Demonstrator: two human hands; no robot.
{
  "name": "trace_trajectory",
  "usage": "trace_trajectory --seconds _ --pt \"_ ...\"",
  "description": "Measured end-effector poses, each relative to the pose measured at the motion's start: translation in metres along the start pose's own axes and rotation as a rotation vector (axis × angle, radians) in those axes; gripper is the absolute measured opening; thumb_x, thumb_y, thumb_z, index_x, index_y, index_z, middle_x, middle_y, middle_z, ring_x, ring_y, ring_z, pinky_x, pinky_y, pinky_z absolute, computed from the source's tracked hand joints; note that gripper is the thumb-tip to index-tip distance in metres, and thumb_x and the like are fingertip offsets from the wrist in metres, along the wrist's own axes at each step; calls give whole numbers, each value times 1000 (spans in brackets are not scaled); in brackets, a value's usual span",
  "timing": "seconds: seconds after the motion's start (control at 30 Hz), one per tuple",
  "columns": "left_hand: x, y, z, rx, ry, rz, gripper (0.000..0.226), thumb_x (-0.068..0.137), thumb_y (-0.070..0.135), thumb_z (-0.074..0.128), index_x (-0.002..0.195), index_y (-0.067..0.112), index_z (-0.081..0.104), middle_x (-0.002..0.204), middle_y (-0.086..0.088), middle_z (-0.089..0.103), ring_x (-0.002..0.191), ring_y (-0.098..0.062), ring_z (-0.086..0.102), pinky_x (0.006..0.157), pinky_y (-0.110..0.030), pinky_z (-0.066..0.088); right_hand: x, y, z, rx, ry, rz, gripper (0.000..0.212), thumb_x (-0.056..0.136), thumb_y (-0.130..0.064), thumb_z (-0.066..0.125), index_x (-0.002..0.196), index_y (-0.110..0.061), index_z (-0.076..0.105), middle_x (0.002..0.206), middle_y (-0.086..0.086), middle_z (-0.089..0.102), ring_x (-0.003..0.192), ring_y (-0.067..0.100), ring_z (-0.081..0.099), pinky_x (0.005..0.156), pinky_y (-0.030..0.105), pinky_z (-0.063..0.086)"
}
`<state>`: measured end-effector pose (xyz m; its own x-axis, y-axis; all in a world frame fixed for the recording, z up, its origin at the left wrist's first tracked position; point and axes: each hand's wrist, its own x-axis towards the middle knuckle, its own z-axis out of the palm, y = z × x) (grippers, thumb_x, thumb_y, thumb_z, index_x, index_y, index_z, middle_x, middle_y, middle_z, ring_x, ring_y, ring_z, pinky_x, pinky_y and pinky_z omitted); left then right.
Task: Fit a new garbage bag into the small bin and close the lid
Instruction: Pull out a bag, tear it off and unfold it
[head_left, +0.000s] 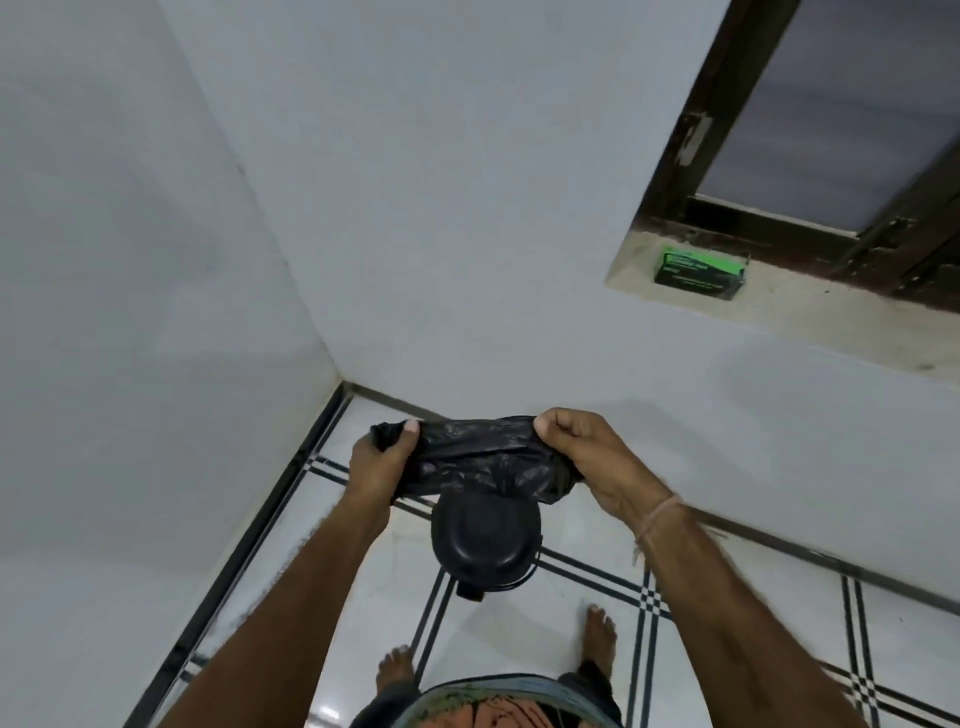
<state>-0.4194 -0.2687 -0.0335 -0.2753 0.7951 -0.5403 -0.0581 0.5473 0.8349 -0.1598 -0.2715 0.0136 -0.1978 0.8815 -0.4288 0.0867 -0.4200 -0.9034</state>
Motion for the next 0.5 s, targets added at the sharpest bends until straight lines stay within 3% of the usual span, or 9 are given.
trace_trajectory --seconds 0.07,0.1,0.13,0.2,0.27,0.37,0.43,0.5 --pt "-6 -1 -24 437 67 281 57 91 51 73 133 15 59 132 -5 65 125 -26 59 104 -48 51 -5 -9 32 8 -43 -19 24 103 -30 63 90 -14 75 78 1 72 66 12 66 60 22 52" --pt "-12 5 -33 504 18 418 60 91 56 69 137 20 56 138 0 61 130 -21 55 108 -46 48 -8 -14 45 17 -74 -26 25 103 -29 64 93 -9 76 81 3 73 69 12 68 63 21 53" --pt "-18 13 -37 445 -132 472 59 92 63 62 139 27 54 141 7 59 132 -15 54 108 -39 48 -10 -20 57 26 -107 -25 27 103 -28 64 96 -5 75 84 5 74 73 13 69 66 20 55" --pt "-34 30 -36 261 -523 342 54 93 74 49 131 39 59 131 16 65 123 -7 62 96 -21 54 -13 -29 72 34 -167 -25 25 103 -27 65 96 -4 74 84 5 73 74 13 69 69 19 55" --pt "-38 37 -31 240 -724 300 45 96 67 52 115 29 70 111 4 75 105 -10 71 85 -19 55 -15 -37 79 46 -179 -30 20 102 -23 65 95 -6 73 84 5 73 74 13 69 70 20 56" --pt "-39 36 -31 141 -668 358 34 101 39 64 96 6 71 85 -12 71 80 -18 67 73 -28 53 -20 -37 75 21 -84 0 21 95 -19 75 108 -3 72 94 8 75 84 16 72 74 24 58" --pt "-39 32 -34 43 -586 362 28 102 28 65 93 1 66 81 -11 67 77 -20 64 70 -29 54 -27 -27 69 5 1 65 26 91 -14 79 115 -8 71 94 2 76 84 12 71 73 25 56" --pt "-38 26 -37 -14 -533 349 26 103 21 63 96 -5 62 85 -26 64 81 -25 63 75 -37 52 -35 -12 67 59 104 102 22 91 -9 77 113 -13 72 89 -1 74 82 10 68 74 24 52"
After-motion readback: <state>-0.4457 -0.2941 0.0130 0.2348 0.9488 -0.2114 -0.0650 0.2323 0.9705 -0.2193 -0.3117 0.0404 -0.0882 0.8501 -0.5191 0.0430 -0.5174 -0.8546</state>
